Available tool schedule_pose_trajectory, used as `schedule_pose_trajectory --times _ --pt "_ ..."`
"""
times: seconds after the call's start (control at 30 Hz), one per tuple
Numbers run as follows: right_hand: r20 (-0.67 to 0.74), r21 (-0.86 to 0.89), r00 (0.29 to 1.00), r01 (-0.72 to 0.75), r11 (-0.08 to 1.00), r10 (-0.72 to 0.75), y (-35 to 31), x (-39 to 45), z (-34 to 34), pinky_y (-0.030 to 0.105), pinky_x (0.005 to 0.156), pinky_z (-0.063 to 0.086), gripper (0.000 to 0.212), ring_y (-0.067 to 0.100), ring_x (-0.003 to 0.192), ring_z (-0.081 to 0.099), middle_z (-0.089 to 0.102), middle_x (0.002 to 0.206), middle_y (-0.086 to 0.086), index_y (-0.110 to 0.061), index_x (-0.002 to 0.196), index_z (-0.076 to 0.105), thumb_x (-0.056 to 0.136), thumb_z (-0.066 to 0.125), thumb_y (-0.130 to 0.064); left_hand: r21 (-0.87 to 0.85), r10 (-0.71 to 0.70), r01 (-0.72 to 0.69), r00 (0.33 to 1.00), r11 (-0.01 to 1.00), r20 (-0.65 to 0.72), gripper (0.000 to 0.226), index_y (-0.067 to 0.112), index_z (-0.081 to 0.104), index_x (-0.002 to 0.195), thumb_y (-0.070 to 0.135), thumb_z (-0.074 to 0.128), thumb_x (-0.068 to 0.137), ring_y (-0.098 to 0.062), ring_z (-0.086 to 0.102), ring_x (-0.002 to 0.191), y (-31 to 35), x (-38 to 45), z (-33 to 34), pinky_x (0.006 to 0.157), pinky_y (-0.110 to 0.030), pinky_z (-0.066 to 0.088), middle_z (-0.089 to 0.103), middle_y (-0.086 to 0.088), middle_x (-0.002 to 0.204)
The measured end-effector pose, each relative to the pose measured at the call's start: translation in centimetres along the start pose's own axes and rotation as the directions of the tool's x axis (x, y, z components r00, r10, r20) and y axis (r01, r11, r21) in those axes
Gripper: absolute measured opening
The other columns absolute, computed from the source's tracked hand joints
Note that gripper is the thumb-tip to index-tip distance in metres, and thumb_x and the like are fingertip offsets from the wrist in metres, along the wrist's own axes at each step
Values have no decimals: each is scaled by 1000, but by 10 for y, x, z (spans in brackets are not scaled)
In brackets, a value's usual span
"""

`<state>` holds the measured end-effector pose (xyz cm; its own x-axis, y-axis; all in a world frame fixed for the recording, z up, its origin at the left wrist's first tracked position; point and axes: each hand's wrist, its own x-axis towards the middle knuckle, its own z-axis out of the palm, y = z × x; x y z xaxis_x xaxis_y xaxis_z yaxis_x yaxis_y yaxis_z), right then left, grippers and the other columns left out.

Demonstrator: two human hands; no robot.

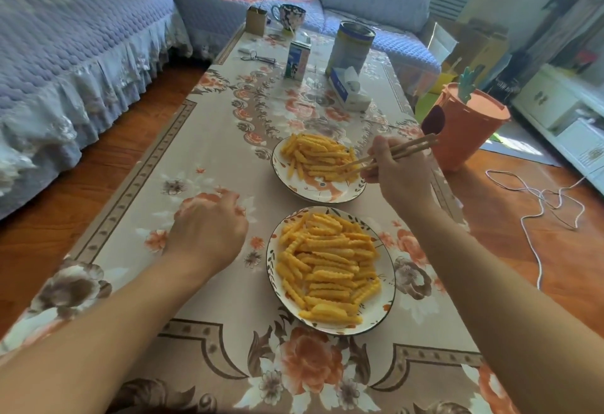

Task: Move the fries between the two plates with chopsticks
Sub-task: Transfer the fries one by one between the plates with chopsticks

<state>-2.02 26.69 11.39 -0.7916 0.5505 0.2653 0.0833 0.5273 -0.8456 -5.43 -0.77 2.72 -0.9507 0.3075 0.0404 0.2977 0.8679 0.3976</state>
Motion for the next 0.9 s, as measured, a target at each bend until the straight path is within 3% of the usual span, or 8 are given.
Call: schedule_pose_trajectory --times 0.2,0.33,0.53,0.67,0.77,0.9 --pt "-25 -72 1000 -4 997 2 18 10 5 50 67 64 30 22 56 73 72 66 11 -20 82 69 104 56 -36 74 5 -10 997 997 76 33 22 66 120 33 45 97 -35 57 112 -3 8 -2 90 -42 47 69 -8 115" --pt "-19 -67 999 -27 997 26 21 13 6 51 65 64 34 24 57 73 72 68 14 -13 84 70 104 55 -36 103 27 -37 995 994 96 33 21 67 118 32 44 96 -35 57 110 -2 6 -1 92 -44 50 68 -8 113" --pt "-41 30 994 -103 994 104 0 5 0 52 64 63 42 27 54 71 70 69 17 -6 81 66 107 51 -37 171 74 -106 981 980 181 35 21 61 125 33 42 97 -29 52 118 0 1 0 101 -43 44 59 -3 125" --pt "69 212 990 -137 968 125 -38 -43 -28 43 57 64 46 27 51 69 67 57 10 0 83 63 108 46 -34 168 87 -126 971 978 222 35 22 58 127 34 44 98 -29 47 124 -1 0 -1 106 -45 39 54 -4 130" --pt "171 211 977 -160 964 125 -50 -93 -37 41 52 63 47 30 49 68 67 57 16 2 81 62 106 45 -34 175 81 -124 968 977 238 38 20 56 131 35 45 98 -29 45 127 1 -2 -2 103 -44 41 51 -6 134" --pt "176 218 974 -182 959 144 -40 -129 -29 38 47 60 45 32 47 67 66 57 22 5 81 64 103 51 -32 207 79 -131 967 969 243 44 18 46 139 37 44 99 -30 39 133 5 -8 3 102 -43 38 46 -9 141"
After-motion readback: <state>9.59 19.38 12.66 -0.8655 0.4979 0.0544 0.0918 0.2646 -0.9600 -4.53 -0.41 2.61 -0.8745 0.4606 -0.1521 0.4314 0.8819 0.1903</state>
